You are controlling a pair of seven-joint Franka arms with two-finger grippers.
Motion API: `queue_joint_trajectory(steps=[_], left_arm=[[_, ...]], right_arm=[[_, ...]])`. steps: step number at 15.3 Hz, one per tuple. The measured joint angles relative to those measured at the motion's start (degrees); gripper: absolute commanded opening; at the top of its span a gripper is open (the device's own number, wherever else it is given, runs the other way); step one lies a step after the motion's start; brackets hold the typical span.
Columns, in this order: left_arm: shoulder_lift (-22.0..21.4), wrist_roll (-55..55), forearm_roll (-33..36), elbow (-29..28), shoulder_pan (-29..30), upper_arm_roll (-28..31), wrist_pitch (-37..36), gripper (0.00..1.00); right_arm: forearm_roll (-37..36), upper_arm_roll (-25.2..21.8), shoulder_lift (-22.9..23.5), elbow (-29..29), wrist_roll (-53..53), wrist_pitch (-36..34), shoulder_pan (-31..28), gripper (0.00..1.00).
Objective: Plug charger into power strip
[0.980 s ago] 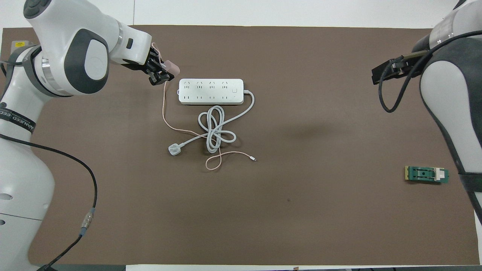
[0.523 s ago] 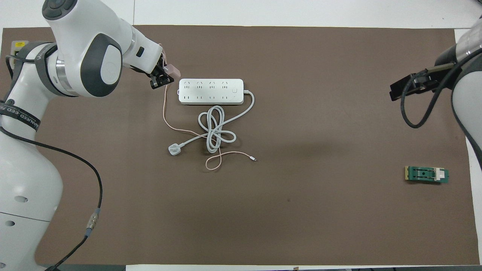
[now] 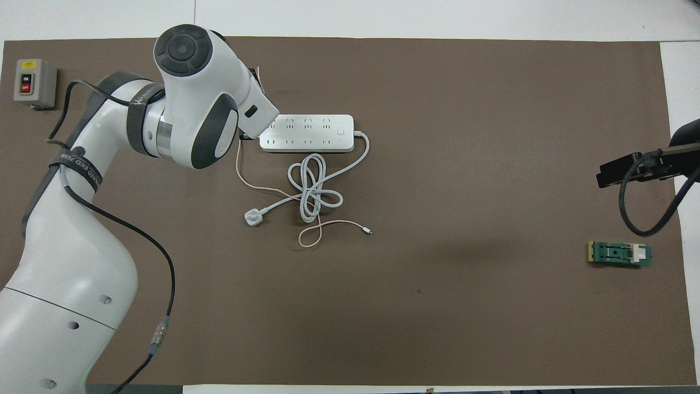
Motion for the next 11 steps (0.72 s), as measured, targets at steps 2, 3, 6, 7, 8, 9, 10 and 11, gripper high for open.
queue_joint_trajectory(steps=[2,3,6,7,8,9,10,11], left_arm=[[0.0,0.0,0.8,-0.1,-0.1,0.0,0.0,0.0],[-0.1,0.1,1.4,-0.4,-0.1,0.1,0.0,0.0],[-0.4,0.2,3.2,-2.7,-0.1,0.1,0.0,0.0],[-0.6,0.2,3.3,-3.6,-0.1,0.1,0.0,0.0],[-0.8,0.3,3.3,-4.3,-0.1,0.0,0.2,0.0],[-1.1,0.3,3.3,-4.8,-0.1,0.0,0.3,0.0],[-1.3,0.3,3.4,-5.1,-0.1,0.0,0.5,0.0],[-1.5,0.3,3.4,-5.3,-0.1,0.0,0.6,0.0]], right_arm=[[-1.6,0.3,0.0,0.1,0.2,0.5,0.0,1.0],[-2.0,0.3,0.0,0.1,0.3,0.8,0.0,1.0],[-2.0,0.3,0.0,0.1,1.1,1.0,0.0,1.0],[-2.0,0.3,0.0,0.1,1.8,1.0,0.0,1.0],[-2.0,0.3,0.0,0.1,2.3,1.0,0.0,1.0],[-2.0,0.3,0.0,0.1,2.9,1.0,0.0,1.0],[-2.0,0.3,0.0,0.1,3.9,1.0,0.0,1.0],[-2.0,0.4,0.0,0.1,4.7,1.0,0.0,1.0]])
